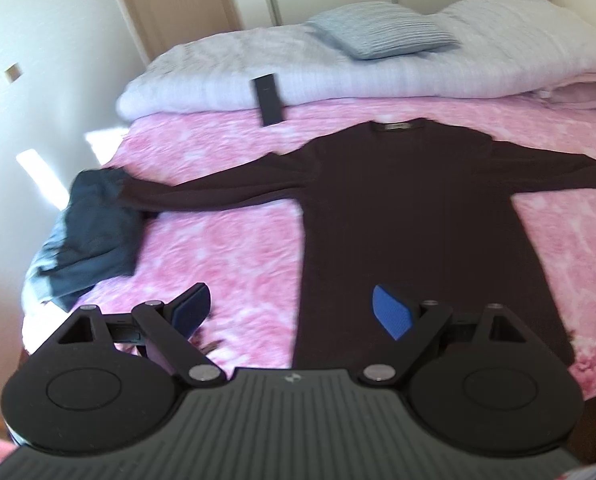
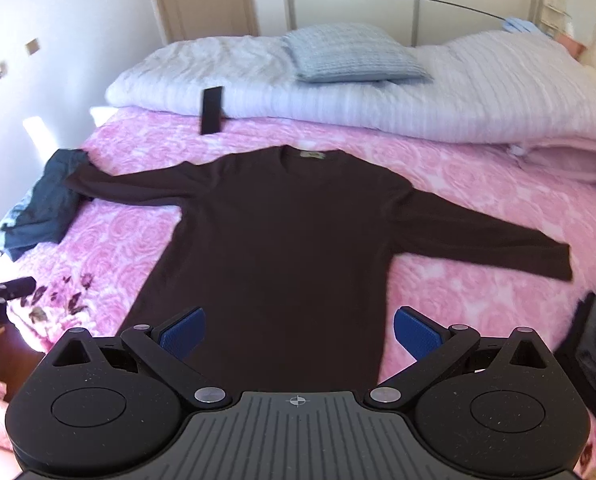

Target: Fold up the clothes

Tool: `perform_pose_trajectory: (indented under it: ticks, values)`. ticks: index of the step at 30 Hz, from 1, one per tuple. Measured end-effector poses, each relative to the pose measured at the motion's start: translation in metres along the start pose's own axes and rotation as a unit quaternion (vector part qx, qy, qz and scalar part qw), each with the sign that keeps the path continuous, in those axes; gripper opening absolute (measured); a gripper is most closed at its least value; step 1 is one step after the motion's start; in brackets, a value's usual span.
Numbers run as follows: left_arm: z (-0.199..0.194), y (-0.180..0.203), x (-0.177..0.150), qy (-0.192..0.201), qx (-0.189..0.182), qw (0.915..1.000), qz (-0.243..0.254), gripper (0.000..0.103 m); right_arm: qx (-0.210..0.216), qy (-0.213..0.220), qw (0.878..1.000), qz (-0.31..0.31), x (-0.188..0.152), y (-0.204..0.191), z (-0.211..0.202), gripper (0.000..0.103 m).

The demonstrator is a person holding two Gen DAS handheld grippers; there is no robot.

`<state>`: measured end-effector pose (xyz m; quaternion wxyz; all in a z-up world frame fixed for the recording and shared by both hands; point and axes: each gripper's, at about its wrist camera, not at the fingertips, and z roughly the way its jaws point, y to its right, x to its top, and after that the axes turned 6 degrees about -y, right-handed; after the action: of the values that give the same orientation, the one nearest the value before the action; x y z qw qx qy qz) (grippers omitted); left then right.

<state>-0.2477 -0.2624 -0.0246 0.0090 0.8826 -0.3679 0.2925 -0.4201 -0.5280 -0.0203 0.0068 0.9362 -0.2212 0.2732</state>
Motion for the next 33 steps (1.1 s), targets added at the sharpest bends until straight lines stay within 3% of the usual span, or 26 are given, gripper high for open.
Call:
perform_pose_trajectory:
  ticks: [8, 11, 18, 22, 29, 33]
  values:
    - [0.028, -0.109, -0.007, -0.008, 0.055, 0.9965, -0.062, 0.086, 0.043, 0.023, 0.994, -0.094, 0.023, -0.069, 0.034, 0.103]
    - [0.056, -0.162, 0.004, -0.002, 0.049, 0.9956, -0.080, 0.086, 0.050, 0.033, 0.990, -0.124, 0.037, -0.104, 0.057, 0.103]
    - [0.193, -0.310, 0.051, -0.003, -0.011, 0.9905, -0.137, 0.086, 0.018, 0.029, 0.986, -0.166, 0.091, -0.209, 0.145, 0.103]
    - [0.292, -0.389, 0.075, 0.002, -0.054, 0.9815, -0.184, 0.084, -0.006, 0.017, 0.984, -0.175, 0.131, -0.278, 0.212, 0.103]
    - [0.440, -0.447, 0.094, -0.012, -0.130, 0.9626, -0.237, 0.071, -0.012, 0.021, 0.961, -0.276, 0.179, -0.388, 0.326, 0.103]
    - [0.481, -0.467, 0.092, 0.000, -0.186, 0.9303, -0.316, 0.060, -0.010, 0.011, 0.955, -0.296, 0.196, -0.415, 0.375, 0.103]
